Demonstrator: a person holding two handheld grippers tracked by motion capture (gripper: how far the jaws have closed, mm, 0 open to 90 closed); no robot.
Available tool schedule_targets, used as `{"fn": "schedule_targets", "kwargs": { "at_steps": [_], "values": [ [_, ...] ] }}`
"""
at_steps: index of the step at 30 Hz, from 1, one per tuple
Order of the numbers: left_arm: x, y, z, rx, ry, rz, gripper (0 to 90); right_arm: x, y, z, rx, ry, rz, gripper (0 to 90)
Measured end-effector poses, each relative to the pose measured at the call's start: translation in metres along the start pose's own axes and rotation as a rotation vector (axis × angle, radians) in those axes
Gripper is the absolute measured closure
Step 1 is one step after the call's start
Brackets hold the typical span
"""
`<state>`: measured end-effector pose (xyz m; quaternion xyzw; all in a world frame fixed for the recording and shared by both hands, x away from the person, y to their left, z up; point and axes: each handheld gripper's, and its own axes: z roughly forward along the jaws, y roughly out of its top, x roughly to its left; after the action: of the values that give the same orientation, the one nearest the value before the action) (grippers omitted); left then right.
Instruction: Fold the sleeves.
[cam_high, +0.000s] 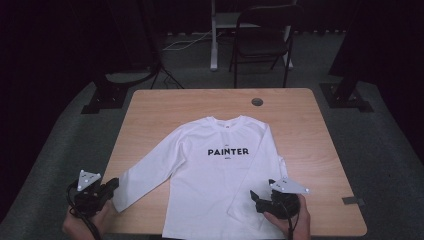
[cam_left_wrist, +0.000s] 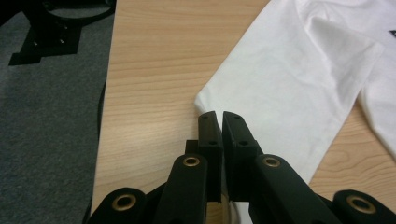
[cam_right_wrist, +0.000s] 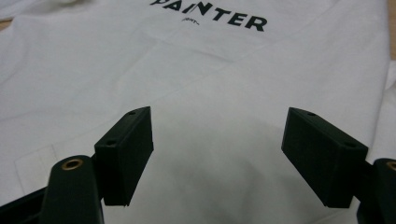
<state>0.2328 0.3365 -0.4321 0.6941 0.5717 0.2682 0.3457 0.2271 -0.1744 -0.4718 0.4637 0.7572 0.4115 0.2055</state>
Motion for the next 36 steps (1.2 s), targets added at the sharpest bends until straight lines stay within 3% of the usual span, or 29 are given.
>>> {"fn": "schedule_targets", "kwargs": {
  "at_steps": [6, 10, 17, 22, 36],
  "values": [
    [-0.009, 0.002, -0.003, -0.012, -0.002, 0.013, 87.5, -0.002, -0.003, -0.001, 0.012, -0.008, 0.003, 23.9],
    [-0.013, 0.002, -0.005, -0.02, -0.005, 0.001, 87.5, -0.004, -0.003, -0.003, 0.009, -0.008, 0.011, 23.9],
    [-0.026, 0.005, -0.01, -0.032, 0.049, 0.016, 87.5, -0.009, -0.005, -0.005, 0.002, -0.007, 0.011, 24.0],
    [-0.035, 0.005, -0.009, -0.041, 0.062, 0.017, 87.5, -0.011, -0.006, -0.007, 0.003, -0.008, 0.012, 24.0],
    [-0.063, 0.008, -0.014, -0.104, 0.021, 0.04, 87.5, -0.011, -0.009, -0.005, 0.014, -0.015, 0.012, 24.0]
  ]
}}
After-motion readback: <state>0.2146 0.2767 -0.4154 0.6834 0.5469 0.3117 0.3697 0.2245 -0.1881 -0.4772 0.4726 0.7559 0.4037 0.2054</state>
